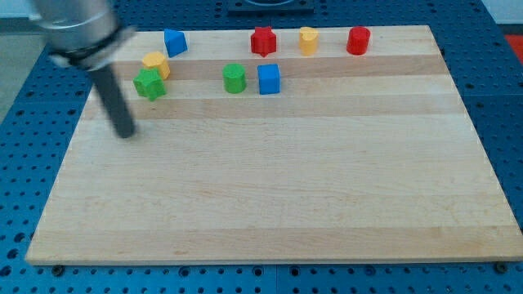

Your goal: Move the blue triangle above the green circle

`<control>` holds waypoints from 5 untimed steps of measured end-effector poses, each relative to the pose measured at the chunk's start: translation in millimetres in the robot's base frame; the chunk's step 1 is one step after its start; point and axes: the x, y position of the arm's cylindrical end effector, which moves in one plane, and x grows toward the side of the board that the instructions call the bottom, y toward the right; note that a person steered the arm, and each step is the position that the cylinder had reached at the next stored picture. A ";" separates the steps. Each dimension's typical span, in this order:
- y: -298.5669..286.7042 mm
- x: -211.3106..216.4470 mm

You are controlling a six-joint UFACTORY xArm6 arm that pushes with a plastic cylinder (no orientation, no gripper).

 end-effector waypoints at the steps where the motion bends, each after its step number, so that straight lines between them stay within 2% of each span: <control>1: -43.4 -68.9; 2: -38.6 -136.7; 3: -10.3 -184.2; 4: 35.9 -185.2; 5: 53.5 -211.2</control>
